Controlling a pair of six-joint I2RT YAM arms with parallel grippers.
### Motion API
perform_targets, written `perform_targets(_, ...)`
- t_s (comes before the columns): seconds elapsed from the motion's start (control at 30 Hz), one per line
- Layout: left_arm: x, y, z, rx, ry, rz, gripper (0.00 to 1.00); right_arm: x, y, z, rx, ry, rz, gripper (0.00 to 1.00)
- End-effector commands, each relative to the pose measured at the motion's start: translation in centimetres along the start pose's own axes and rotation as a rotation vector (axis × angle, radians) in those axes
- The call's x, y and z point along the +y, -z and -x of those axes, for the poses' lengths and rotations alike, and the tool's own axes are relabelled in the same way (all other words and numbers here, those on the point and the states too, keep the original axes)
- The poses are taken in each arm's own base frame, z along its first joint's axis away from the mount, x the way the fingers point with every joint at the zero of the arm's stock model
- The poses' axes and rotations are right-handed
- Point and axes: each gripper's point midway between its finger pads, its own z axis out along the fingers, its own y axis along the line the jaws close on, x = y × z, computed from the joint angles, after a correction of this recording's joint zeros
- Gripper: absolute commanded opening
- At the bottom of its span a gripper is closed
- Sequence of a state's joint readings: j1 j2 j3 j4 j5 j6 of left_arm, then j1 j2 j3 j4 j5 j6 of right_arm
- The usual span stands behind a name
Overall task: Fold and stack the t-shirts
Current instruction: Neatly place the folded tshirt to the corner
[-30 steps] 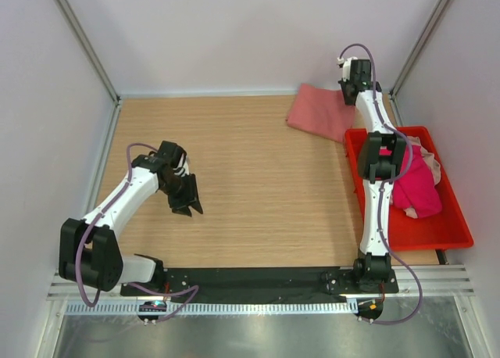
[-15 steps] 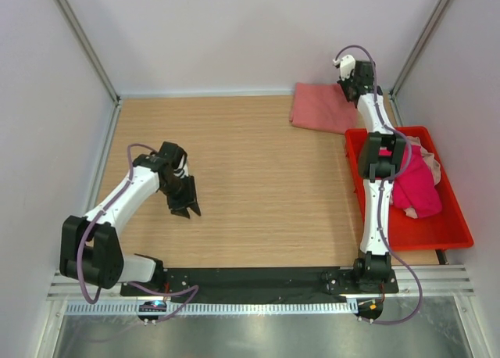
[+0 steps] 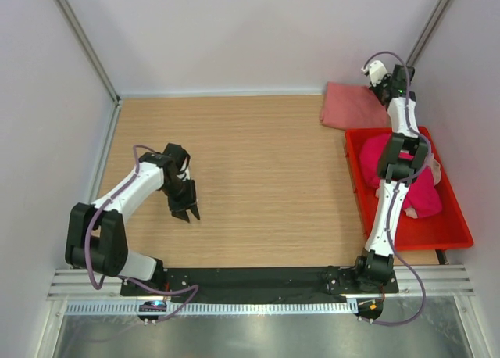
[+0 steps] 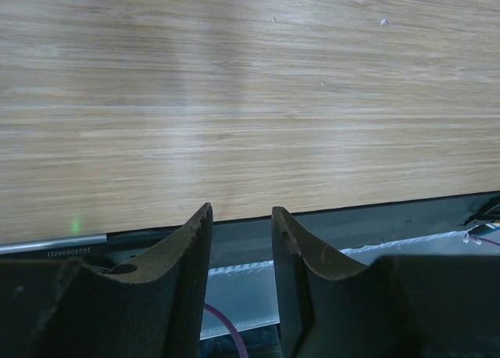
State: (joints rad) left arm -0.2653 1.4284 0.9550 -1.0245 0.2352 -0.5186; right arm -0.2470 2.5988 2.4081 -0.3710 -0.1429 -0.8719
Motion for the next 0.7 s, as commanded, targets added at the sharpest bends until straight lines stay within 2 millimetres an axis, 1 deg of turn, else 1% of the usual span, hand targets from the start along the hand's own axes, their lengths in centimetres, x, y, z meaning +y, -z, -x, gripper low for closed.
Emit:
perform_targets(0.0,-0.1,-0.2,0.0,0.002,-0.003,-0.007,0.37,-4.1,1.7,3.0,-0.157,0.115,-0.036,0.01)
perform_targets(0.03,0.0,-0.2,0.0,0.003,-0.003,-0.005,0.38,-4.7,1.8,2.8,-0.182,0.117,-0.032,0.01)
perform_targets(0.07,0.0,-0.3,0.0,0.005,0.000,-0.005,0.38,-4.5,1.7,2.8,-0.209,0.120,-0.014,0.01)
perform_targets(0.1,0.0,-0.4,0.1,0.003,-0.003,-0.003,0.38,-4.0,1.7,3.6,-0.267,0.143,0.019,0.01)
perform_targets(0.17,0.0,-0.6,0.1,0.010,-0.003,0.000,0.38,-3.8,1.0,3.6,-0.320,0.166,0.033,0.01)
perform_targets(0.2,0.0,-0.6,0.1,0.011,-0.004,-0.001,0.38,-3.9,1.2,5.0,-0.401,0.154,0.051,0.01)
perform_targets(0.23,0.1,-0.6,0.1,0.014,-0.003,0.001,0.38,-3.9,0.9,4.4,-0.424,0.135,0.065,0.01)
perform_targets(0.27,0.1,-0.8,0.0,0.018,-0.005,0.003,0.37,-3.6,0.9,4.7,-0.453,0.139,0.087,0.01)
perform_targets(0.3,0.1,-0.8,-0.1,0.025,-0.005,0.003,0.38,-2.8,0.9,4.8,-0.477,0.174,0.120,0.01)
perform_targets(0.37,0.0,-0.9,-0.2,0.034,-0.012,0.004,0.37,-1.9,0.6,4.2,-0.499,0.170,0.160,0.01)
perform_targets(0.4,0.0,-1.0,-0.2,0.039,-0.013,0.004,0.38,-1.9,0.7,4.3,-0.515,0.165,0.171,0.01)
perform_targets(0.43,0.0,-1.0,-0.2,0.040,-0.016,0.003,0.38,-1.5,0.5,4.1,-0.521,0.166,0.187,0.01)
perform_targets(0.47,-0.2,-1.0,-0.3,0.045,-0.021,-0.002,0.38,-0.9,-0.1,3.4,-0.516,0.161,0.196,0.01)
perform_targets(0.5,-0.1,-1.1,-0.3,0.051,-0.023,-0.001,0.37,-1.0,-0.5,3.4,-0.517,0.160,0.185,0.01)
perform_targets(0.53,-0.2,-1.1,-0.4,0.051,-0.028,-0.004,0.38,-1.1,-1.0,2.7,-0.494,0.149,0.164,0.01)
perform_targets(0.57,-0.2,-1.2,-0.4,0.053,-0.027,-0.005,0.38,-1.3,-1.3,2.5,-0.485,0.119,0.151,0.01)
perform_targets(0.6,-0.2,-1.2,-0.4,0.054,-0.032,-0.006,0.38,-1.0,-1.6,1.8,-0.468,0.108,0.145,0.01)
perform_targets(0.63,-0.3,-1.2,-0.5,0.056,-0.031,-0.007,0.38,-1.5,-1.7,2.1,-0.478,0.125,0.107,0.01)
perform_targets(0.67,-0.3,-1.1,-0.5,0.054,-0.035,-0.010,0.38,-1.9,-1.9,1.9,-0.458,0.118,0.081,0.01)
